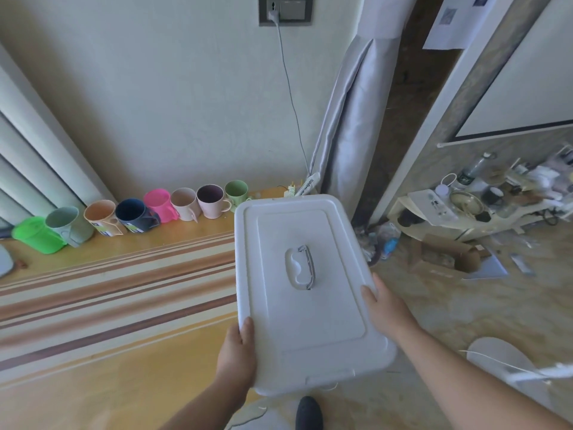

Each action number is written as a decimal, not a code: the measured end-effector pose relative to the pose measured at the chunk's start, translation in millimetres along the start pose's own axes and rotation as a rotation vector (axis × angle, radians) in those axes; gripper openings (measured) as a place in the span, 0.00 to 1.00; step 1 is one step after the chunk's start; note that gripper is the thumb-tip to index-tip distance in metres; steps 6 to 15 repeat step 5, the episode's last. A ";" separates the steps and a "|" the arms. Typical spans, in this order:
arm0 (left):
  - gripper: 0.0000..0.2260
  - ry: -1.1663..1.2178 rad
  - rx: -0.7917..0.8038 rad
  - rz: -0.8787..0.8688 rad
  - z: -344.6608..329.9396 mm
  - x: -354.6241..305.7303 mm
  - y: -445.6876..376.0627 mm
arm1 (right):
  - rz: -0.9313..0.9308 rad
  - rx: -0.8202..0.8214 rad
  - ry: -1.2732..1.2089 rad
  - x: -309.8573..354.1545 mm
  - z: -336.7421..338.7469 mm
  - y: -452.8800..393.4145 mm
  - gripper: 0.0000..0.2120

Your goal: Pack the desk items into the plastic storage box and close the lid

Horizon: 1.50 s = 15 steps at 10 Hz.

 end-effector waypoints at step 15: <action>0.19 -0.113 0.439 0.159 -9.9 -3.7 -10.6 | 0.099 0.279 0.214 10.9 40.9 -36.8 0.33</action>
Point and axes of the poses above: each hand's wrist, its own y-axis away from the middle knuckle, its own z-axis out of the back of the hand, x = y × z, the point moved 6 cm from there along -y, towards the middle knuckle, and after that the axes turned 14 degrees about y, right-handed, at the moved point
